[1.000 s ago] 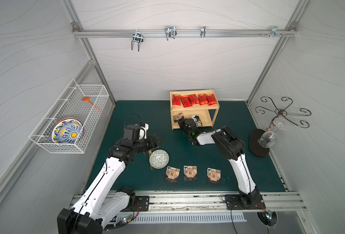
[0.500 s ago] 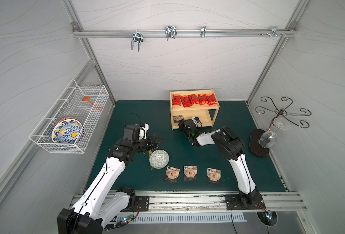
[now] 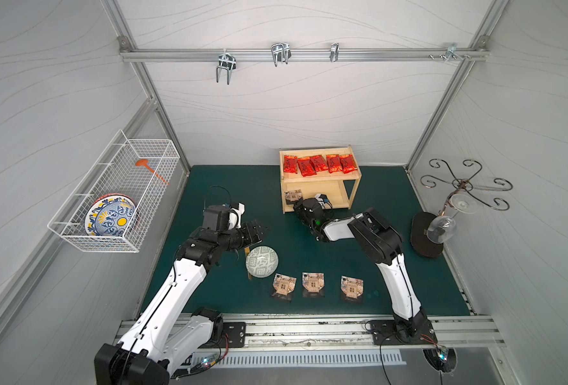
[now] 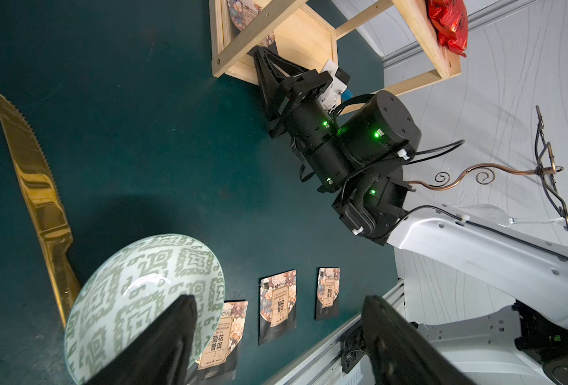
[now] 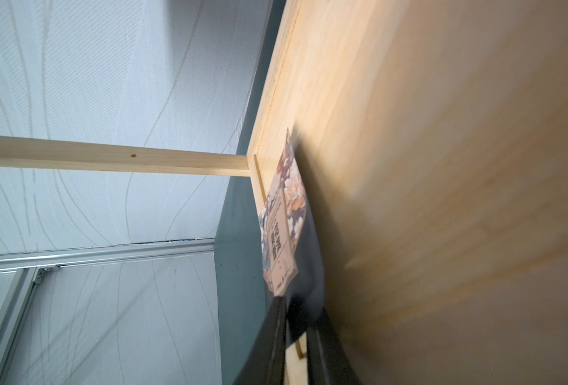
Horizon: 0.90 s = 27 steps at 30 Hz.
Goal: Place the tea bags on the shelf by color
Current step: Place the tea bag on the shelf.
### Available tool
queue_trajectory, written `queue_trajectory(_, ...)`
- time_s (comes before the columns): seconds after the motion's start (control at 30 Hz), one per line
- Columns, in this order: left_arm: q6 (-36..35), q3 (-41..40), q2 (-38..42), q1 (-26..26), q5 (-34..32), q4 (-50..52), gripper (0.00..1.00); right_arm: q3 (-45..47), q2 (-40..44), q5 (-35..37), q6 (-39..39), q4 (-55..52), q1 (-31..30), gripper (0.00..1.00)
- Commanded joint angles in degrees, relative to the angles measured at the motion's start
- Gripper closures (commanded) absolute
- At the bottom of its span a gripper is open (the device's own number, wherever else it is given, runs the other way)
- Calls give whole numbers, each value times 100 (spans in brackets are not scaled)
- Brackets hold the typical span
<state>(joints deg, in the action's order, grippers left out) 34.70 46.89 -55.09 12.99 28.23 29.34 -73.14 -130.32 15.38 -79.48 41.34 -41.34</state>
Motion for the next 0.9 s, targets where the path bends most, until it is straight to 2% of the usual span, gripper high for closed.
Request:
queue_trajectory(0.0,24,-30,68,-53,135,-304,17,46,253,-48,156,-133,-80,83)
queue_trajectory(0.87,140,-154,64,-147,288,-492,16,16,356,-354,363,-547,-11,86)
